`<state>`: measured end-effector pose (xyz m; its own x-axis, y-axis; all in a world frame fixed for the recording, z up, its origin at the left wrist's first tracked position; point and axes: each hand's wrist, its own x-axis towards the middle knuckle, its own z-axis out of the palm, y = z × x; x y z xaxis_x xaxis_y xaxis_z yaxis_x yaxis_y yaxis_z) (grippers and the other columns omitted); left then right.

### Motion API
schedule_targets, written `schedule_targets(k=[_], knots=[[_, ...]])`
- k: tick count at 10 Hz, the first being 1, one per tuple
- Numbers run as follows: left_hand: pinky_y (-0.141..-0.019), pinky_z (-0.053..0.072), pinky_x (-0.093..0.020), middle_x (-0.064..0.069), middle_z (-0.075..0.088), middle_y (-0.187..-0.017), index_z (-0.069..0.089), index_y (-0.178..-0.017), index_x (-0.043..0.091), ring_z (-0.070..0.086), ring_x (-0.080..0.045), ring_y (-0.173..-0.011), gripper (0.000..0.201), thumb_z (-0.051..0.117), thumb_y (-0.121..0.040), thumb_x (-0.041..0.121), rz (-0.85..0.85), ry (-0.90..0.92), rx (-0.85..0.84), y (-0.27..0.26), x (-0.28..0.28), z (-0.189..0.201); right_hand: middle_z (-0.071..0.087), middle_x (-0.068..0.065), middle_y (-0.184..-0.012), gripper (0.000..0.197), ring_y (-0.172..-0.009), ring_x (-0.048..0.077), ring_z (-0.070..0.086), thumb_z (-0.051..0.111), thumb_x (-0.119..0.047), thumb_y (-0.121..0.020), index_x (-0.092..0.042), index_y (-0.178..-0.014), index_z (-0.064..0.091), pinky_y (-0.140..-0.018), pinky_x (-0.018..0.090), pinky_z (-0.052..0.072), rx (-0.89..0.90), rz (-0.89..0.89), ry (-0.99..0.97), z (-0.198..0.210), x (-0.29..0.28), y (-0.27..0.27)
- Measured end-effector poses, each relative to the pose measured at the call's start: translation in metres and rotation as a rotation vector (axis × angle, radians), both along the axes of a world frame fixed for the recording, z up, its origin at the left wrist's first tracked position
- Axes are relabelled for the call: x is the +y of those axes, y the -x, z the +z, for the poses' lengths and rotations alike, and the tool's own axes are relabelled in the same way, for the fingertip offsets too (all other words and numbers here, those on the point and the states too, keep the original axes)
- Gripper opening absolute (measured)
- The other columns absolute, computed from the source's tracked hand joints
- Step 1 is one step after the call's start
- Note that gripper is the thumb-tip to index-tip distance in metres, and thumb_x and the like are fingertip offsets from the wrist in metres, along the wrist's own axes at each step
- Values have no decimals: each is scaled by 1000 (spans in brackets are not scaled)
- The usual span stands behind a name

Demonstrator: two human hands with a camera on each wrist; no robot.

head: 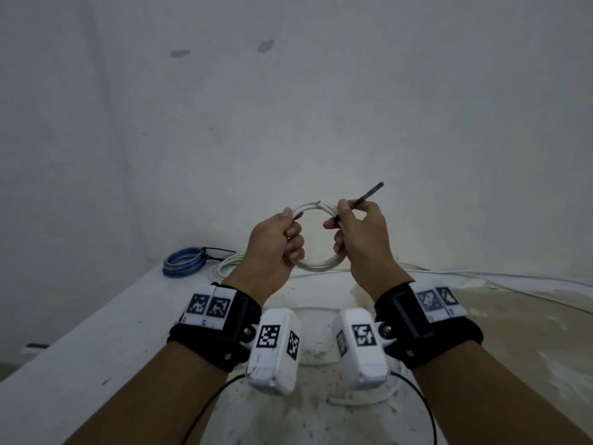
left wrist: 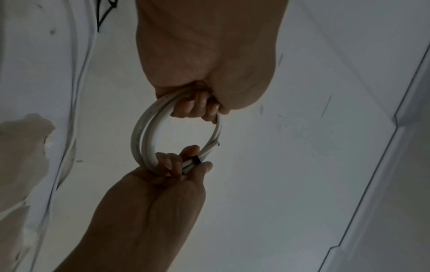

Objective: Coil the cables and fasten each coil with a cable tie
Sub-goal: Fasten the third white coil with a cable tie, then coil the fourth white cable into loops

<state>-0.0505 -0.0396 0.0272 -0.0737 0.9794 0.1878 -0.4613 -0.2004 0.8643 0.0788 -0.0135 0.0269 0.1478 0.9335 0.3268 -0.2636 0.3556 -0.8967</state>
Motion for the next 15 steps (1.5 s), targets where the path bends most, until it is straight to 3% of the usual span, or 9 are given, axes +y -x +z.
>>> schedule_targets(k=[2, 4, 6, 8, 10, 11, 13, 14, 15], knots=[[-37, 21, -19, 4, 33, -56, 56, -93, 7, 25, -6, -39, 29, 37, -106, 24, 243, 4, 151, 38, 1, 0, 74, 8, -96, 25, -66, 16, 64, 55, -22, -99, -2, -107, 67, -61, 26, 57, -24, 480, 157, 4, -7, 12], [-36, 24, -19, 2, 37, -59, 55, -86, 12, 27, -7, -40, 26, 41, -105, 23, 335, 43, 187, 83, 5, -1, 74, 13, -101, 26, -81, 23, 71, 62, -22, -96, 0, -108, 68, -78, 40, 61, -345, 473, 166, 11, 7, 40], [-43, 40, -21, -3, 52, -64, 64, -90, 7, 41, -10, -44, 31, 45, -103, 28, 358, 143, 170, 122, 17, -8, 72, 8, -87, 21, -75, 21, 70, 59, -16, -97, 2, -105, 67, -68, 36, 61, -349, 578, 239, 6, 33, 76], [-79, 45, -32, -3, 57, -99, 59, -108, 15, 53, -17, -87, 22, 57, -97, 34, 319, 432, 377, 168, 39, -47, 65, 8, -81, 20, -72, 20, 65, 52, -13, -101, -4, -87, 62, -66, 36, 60, -304, 527, 434, -32, 91, 121], [-88, 46, -33, -2, 58, -100, 56, -120, 10, 56, -15, -89, 31, 60, -96, 29, 255, 491, 448, 193, 56, -84, 65, 18, -93, 24, -100, 38, 64, 55, -19, -100, -2, -85, 61, -98, 52, 50, -539, 465, 501, -74, 166, 165], [-90, 48, -35, -3, 59, -100, 57, -120, 7, 57, -16, -91, 32, 60, -96, 27, 253, 520, 473, 202, 66, -97, 59, 9, -99, 16, -103, 28, 57, 53, -19, -100, -16, -85, 55, -103, 44, 49, -588, 473, 501, -92, 195, 180], [-94, 50, -36, -6, 61, -111, 56, -122, 7, 59, -19, -98, 31, 59, -96, 25, 260, 548, 491, 212, 80, -111, 55, 11, -112, 30, -100, 24, 57, 51, -20, -101, -5, -127, 56, -90, 33, 56, -649, 448, 512, -115, 220, 191], [-93, 50, -36, -6, 61, -111, 57, -122, 8, 60, -18, -99, 31, 59, -96, 25, 264, 549, 487, 212, 87, -114, 61, 16, -124, 41, -106, 28, 65, 56, -19, -99, 0, -135, 52, -56, 20, 54, -705, 389, 495, -115, 219, 195], [-90, 49, -35, -4, 61, -108, 57, -120, 9, 60, -18, -98, 29, 59, -96, 26, 256, 550, 483, 207, 90, -115, 61, 14, -129, 39, -113, 24, 63, 61, -21, -95, -4, -131, 56, -54, 15, 50, -791, 274, 431, -115, 218, 198]])
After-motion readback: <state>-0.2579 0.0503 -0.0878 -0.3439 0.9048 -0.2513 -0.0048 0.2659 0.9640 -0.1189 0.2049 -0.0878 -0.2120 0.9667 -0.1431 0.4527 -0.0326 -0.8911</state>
